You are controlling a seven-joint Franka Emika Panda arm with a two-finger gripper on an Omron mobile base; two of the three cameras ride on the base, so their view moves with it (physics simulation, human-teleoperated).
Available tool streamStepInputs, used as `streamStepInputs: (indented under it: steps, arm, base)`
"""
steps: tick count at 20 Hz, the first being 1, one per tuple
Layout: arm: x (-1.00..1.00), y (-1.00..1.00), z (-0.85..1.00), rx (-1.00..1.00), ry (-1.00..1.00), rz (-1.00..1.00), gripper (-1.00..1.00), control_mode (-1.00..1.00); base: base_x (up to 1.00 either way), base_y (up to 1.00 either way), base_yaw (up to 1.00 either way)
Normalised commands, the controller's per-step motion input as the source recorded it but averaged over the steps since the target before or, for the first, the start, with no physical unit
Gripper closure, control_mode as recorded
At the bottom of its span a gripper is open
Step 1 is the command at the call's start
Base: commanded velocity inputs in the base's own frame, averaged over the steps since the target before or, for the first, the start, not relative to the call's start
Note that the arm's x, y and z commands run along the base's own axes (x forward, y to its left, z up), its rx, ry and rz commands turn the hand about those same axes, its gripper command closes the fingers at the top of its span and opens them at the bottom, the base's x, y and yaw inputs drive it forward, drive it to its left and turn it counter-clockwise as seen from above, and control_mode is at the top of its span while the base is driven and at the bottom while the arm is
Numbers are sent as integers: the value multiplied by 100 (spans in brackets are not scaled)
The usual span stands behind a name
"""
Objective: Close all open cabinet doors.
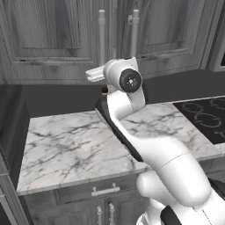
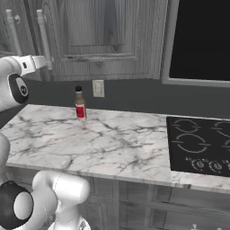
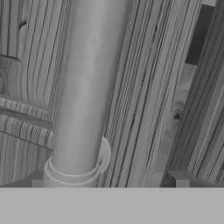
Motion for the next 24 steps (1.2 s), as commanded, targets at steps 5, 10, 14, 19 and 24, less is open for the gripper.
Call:
streamStepInputs:
  steps: [5, 10, 14, 19, 24]
  arm:
    - [55, 0, 4, 0, 4, 1, -100, -100]
    - [60, 3, 0, 0, 3, 0, -100, -100]
    - [66, 7, 0, 0, 2, 0, -100, -100]
    - [74, 1, 0, 0, 3, 0, -100, -100]
    - [77, -3, 0, 0, 3, 2, -100, -100]
  base:
    - [0, 0, 0]
    - [0, 0, 0]
    - [0, 0, 0]
    - [0, 0, 0]
    - [0, 0, 0]
